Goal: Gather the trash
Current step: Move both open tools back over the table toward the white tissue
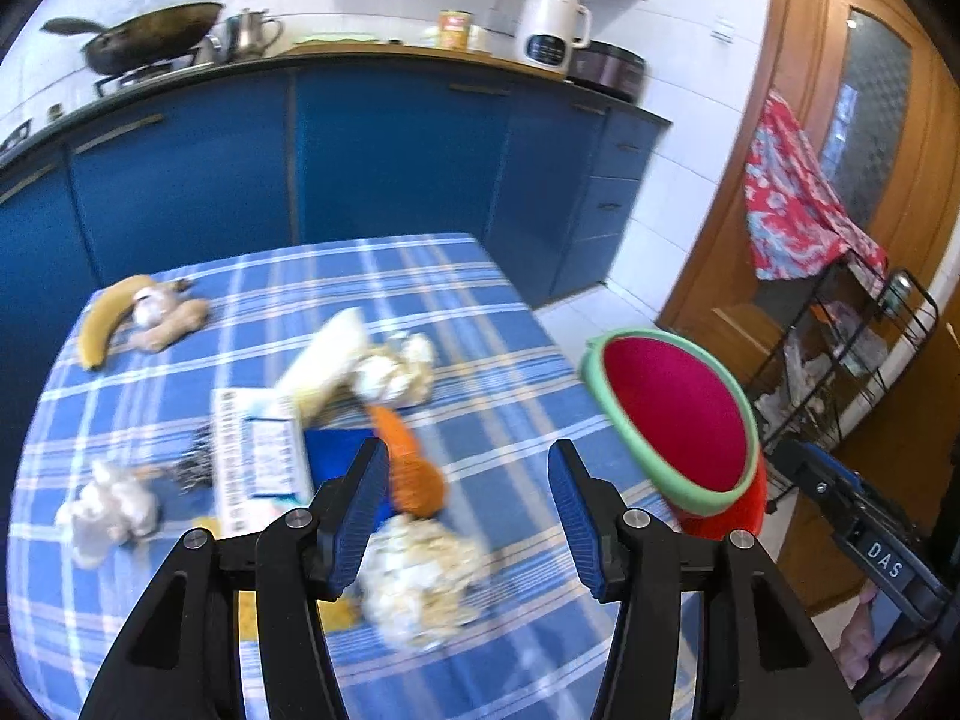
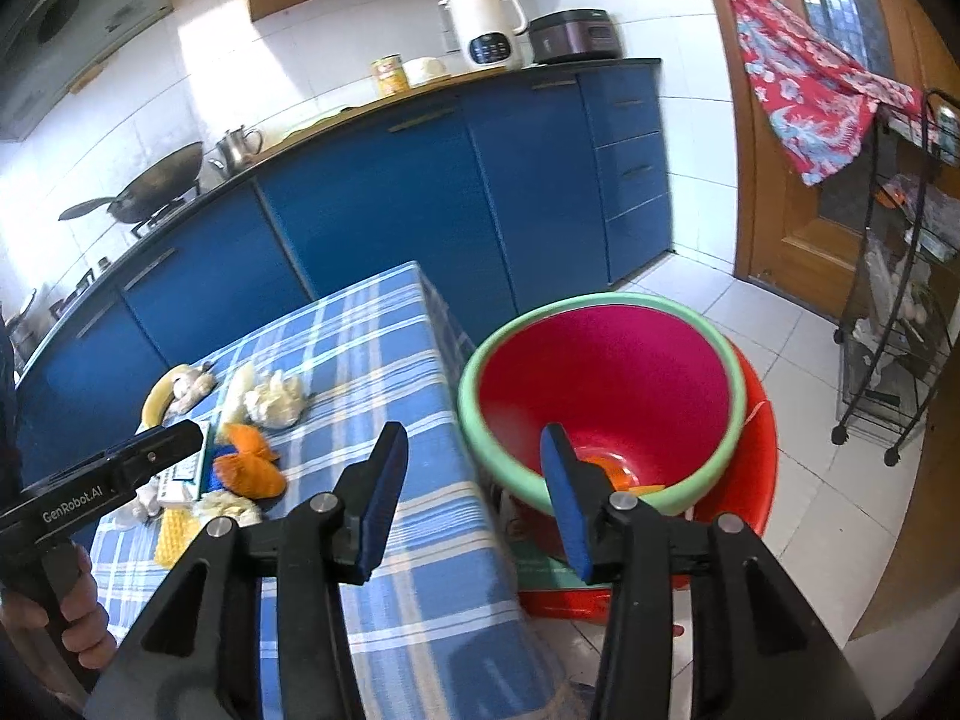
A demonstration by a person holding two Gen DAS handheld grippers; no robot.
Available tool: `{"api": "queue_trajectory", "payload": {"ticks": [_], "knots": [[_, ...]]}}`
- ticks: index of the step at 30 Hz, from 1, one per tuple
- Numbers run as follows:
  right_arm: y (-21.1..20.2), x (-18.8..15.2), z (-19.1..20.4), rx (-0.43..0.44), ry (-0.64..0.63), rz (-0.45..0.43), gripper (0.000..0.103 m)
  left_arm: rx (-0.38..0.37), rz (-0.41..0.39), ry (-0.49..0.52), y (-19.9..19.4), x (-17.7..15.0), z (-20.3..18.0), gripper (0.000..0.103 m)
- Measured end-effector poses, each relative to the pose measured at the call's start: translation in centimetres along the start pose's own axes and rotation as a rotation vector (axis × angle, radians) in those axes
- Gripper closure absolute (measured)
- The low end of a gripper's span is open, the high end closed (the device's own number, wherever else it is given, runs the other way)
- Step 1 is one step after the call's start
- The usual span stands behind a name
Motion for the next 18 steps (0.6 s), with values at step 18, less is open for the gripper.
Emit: {"api": "queue_trajectory", "payload": {"ticks": [18], "knots": [[1.8,-2.7,8.6,0.071,-0.109,0.074,0.049,0.156,-0.022,-0.178,-3.2,-3.3,12.8,0.046]]}}
Point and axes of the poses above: each gripper's, at about its wrist camera, not at the fingertips, and y roughly the way its jaws point, z to its left, x to its top, the point moved 10 cm from there along y, roughly the way its jaws point, and after that the axes turned 11 degrees about z, right-handed, at the moved point
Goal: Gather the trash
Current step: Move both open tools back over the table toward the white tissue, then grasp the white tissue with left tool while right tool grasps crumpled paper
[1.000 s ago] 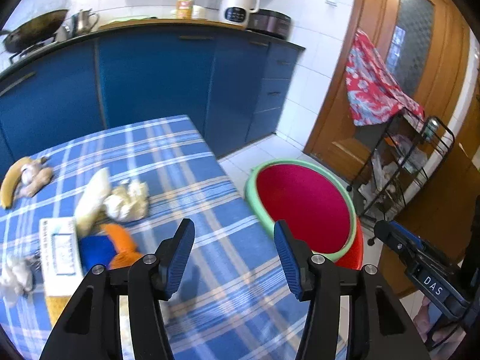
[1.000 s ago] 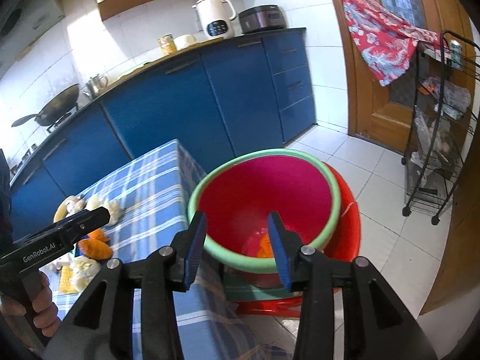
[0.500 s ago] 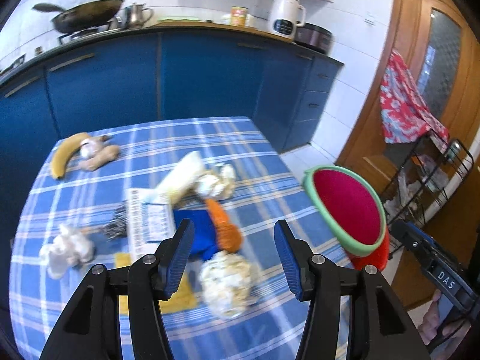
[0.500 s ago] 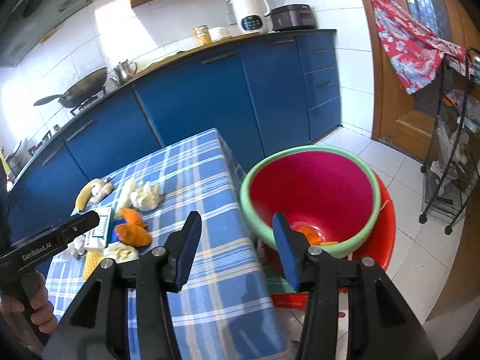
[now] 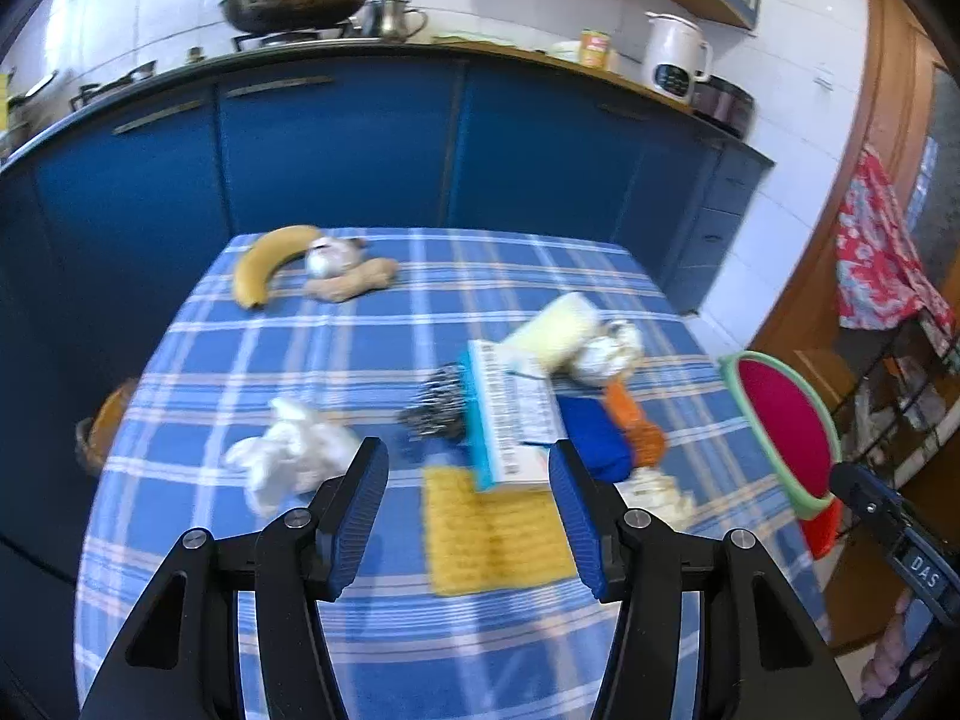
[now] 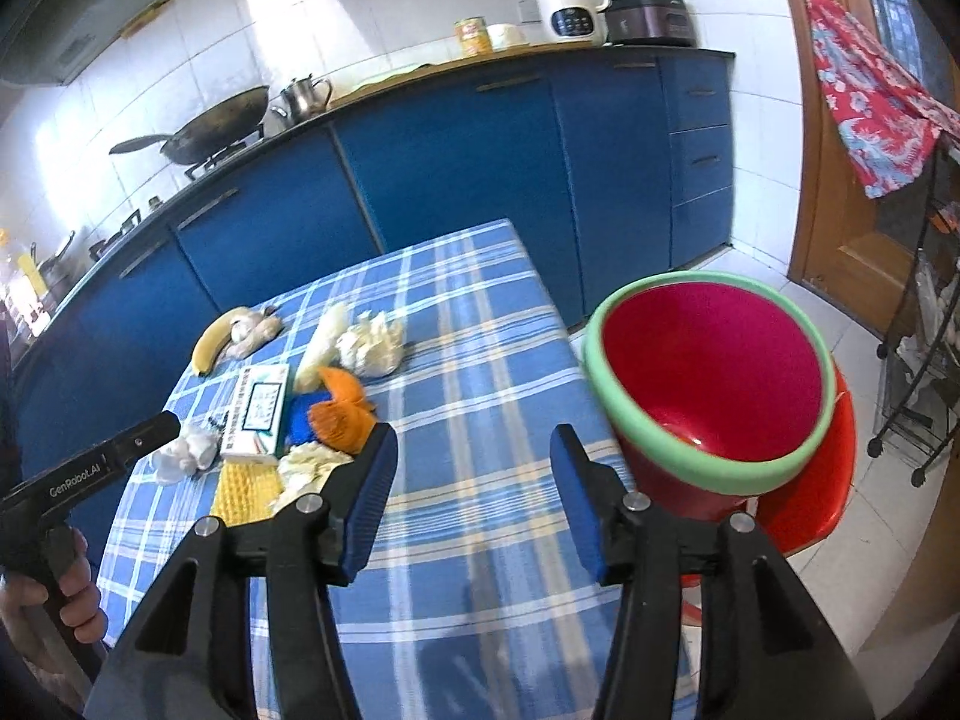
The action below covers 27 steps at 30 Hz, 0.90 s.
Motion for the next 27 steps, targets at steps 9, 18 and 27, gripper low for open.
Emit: {"api": "queue_trajectory", "payload": {"ticks": [9,18,27], "knots": [[3.0,-1.3,3.1,0.018,-0.044,0.074,0.048,0.063,0.02,-0.088,1.7,-0.6,5.1,0.045],[6.0,-2.2,5.6,0.027,-0.085,0.141,0.048,0.111,0.038,-0.151,4.0,-1.1,8.8,0.044],[8.6,-3.0,7.5,0.037,-0.12,0.201,0.048,0.096,0.069,-0.184,6.4,-1.6,10.5,0.044]]}}
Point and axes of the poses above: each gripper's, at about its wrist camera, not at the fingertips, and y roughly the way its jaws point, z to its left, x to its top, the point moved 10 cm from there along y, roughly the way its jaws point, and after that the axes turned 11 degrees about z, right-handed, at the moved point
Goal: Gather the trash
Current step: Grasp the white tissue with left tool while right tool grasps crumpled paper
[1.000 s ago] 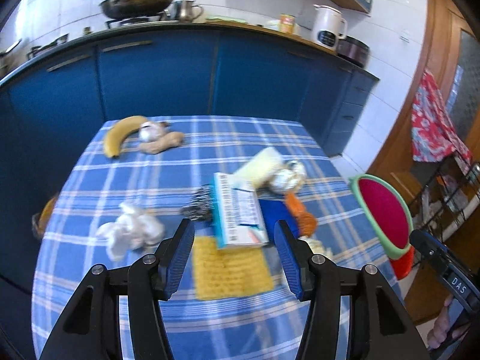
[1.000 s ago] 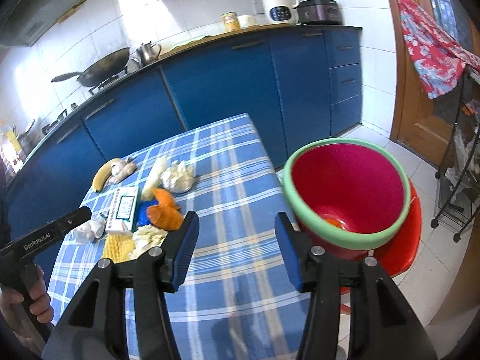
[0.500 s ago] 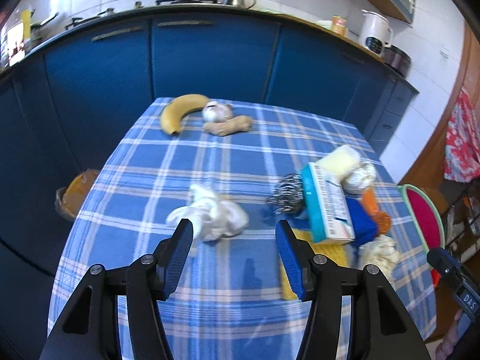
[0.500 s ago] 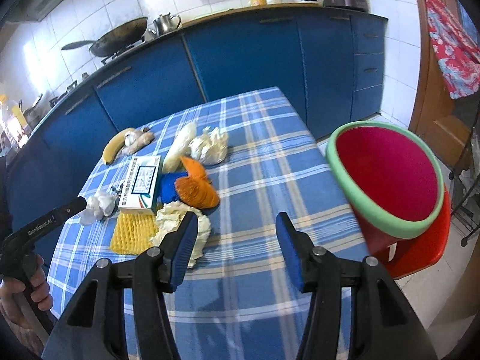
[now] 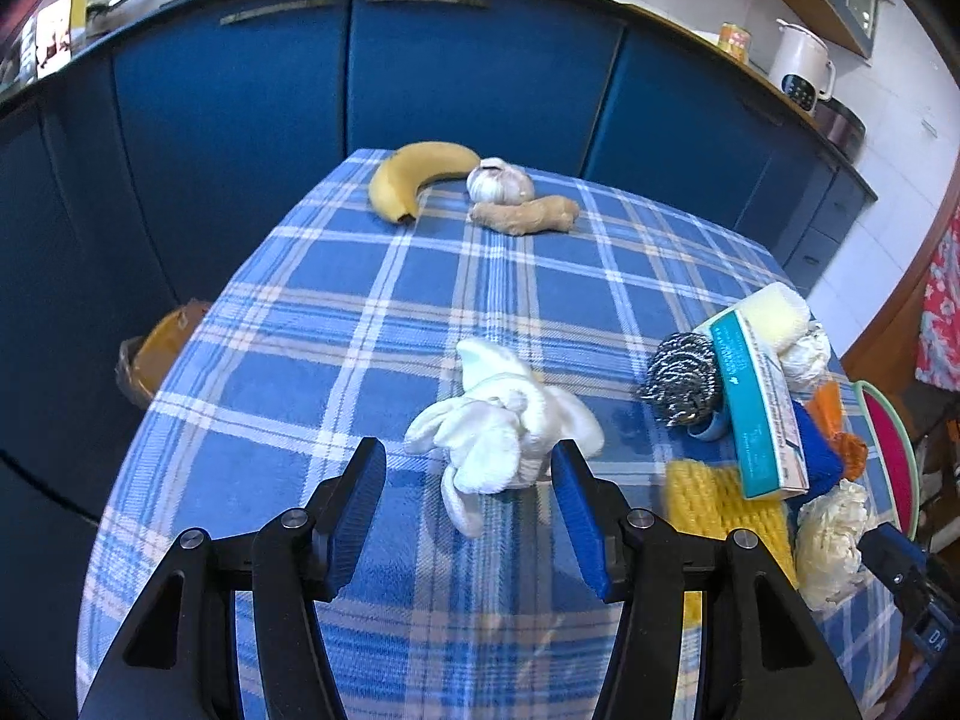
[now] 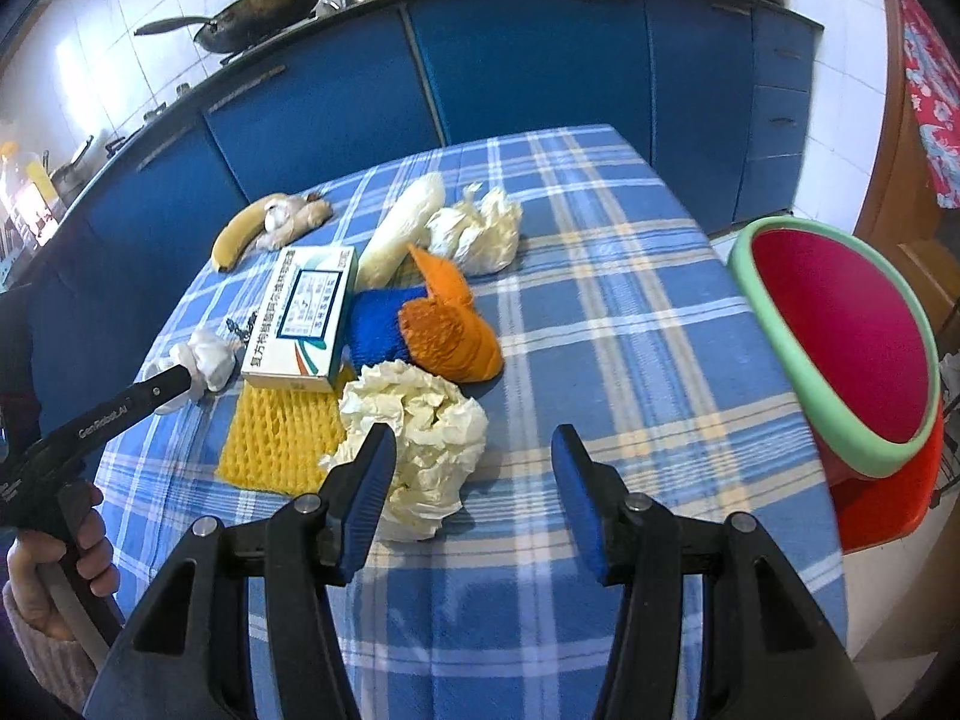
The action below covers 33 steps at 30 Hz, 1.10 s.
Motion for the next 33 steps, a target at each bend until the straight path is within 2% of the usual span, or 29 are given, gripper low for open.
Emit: {"api": "queue_trajectory", "payload": {"ticks": [6,8,10,16,17,19,21,26,33], "knots": [[1.3,0.2,0.5,0.011,-0.007,0.018,0.048,-0.037,-0.005,0.002,0.6,0.1,-0.4,0.048],[1.4,0.3,0.7,0.018,-0.011,0.018,0.048,-0.058,-0.002,0.008,0.8,0.1,-0.8,0.061],[1.6,0.3,0.9,0.025,-0.015,0.02,0.048,-0.081,0.005,0.011,1.0,0.1,-1.1,0.07],[2.1,-0.3,1.8,0.062,-0.03,0.04,0.049,-0.09,-0.004,0.024,0.6,0.0,-1.3,0.084],[2.1,-0.3,2.0,0.068,-0.032,0.039,0.053,-0.097,-0.004,0.024,0.5,0.0,-1.3,0.088],[2.1,-0.3,2.3,0.08,-0.039,0.033,0.059,-0.114,-0.001,0.02,0.2,-0.2,-1.4,0.088],[2.1,-0.3,2.6,0.095,-0.046,0.03,0.072,-0.119,-0.007,0.022,-0.3,-0.3,-1.4,0.089],[1.5,-0.5,3.1,0.104,-0.063,0.014,0.078,-0.145,-0.026,0.026,-2.0,-0.5,-1.8,0.089],[-0.3,-0.7,2.9,0.113,-0.063,-0.023,0.08,-0.166,-0.073,0.044,-5.0,-0.6,-2.8,0.089]]}}
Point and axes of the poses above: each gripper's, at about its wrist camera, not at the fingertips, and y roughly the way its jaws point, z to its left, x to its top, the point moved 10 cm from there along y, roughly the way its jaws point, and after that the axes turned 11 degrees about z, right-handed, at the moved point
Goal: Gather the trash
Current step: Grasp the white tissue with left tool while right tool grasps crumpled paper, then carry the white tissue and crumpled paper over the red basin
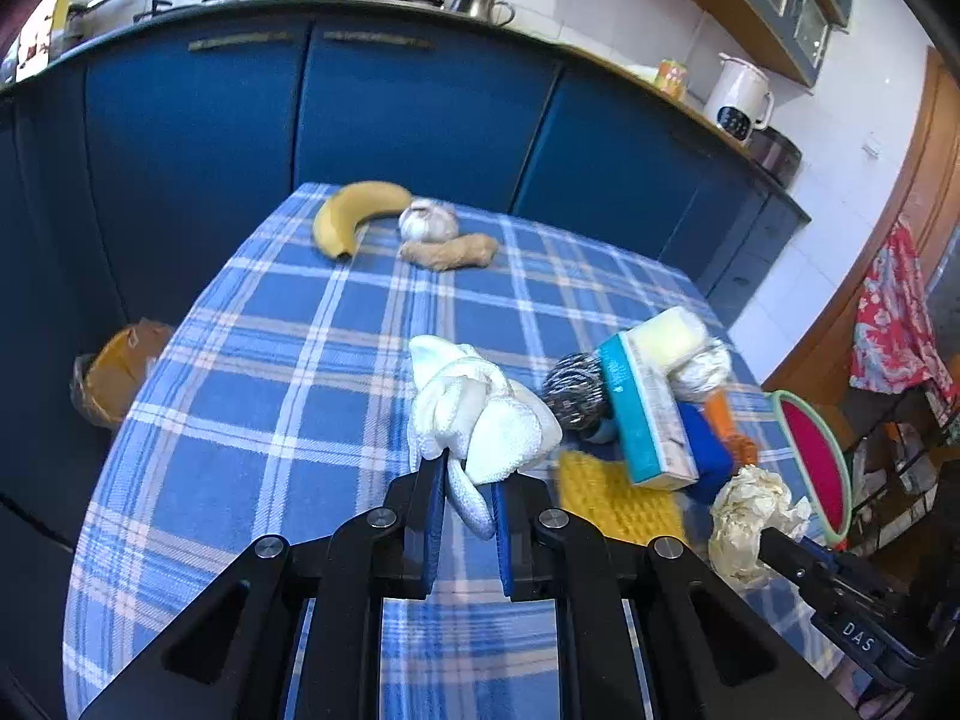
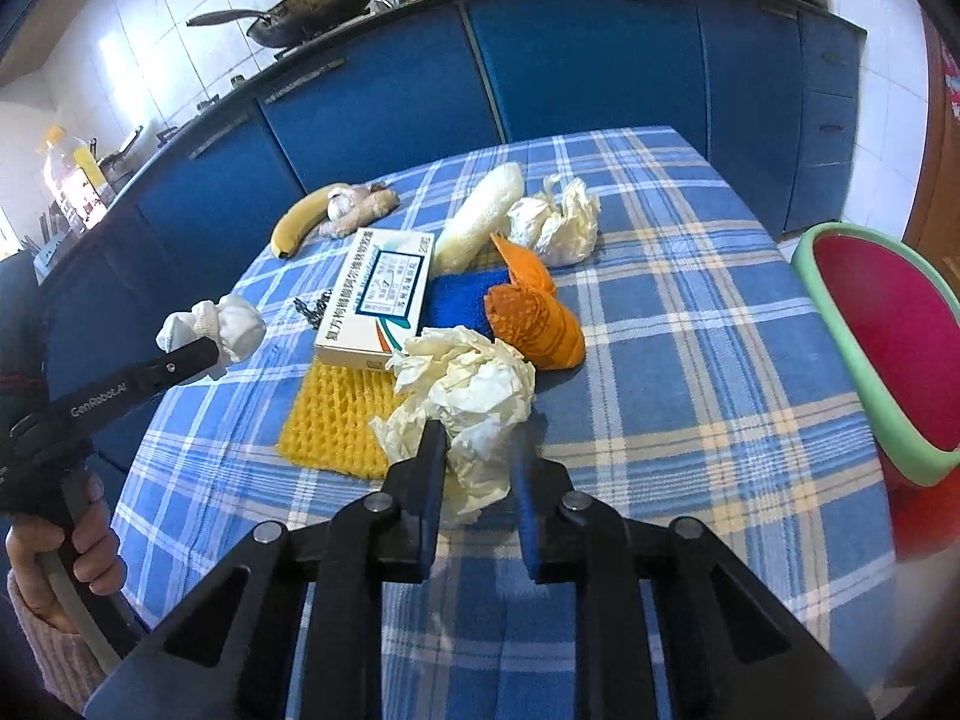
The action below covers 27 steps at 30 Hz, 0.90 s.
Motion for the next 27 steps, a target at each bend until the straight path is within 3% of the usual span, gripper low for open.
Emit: {"api": "queue_trajectory", "payload": {"ticks": [12,27], "knots": [[-5.0,0.3,-1.5,-0.006,0.03,-0.109,0.08,-0.049,-0.039,0.077,-3.0,0.1,-4.4,0.089],[-11.6,1.1,-8.1,-0.095,0.135,-0.242,0.08,-0.164,-0.002,0.207,-2.6,0.1,-13.3,0.089]]}}
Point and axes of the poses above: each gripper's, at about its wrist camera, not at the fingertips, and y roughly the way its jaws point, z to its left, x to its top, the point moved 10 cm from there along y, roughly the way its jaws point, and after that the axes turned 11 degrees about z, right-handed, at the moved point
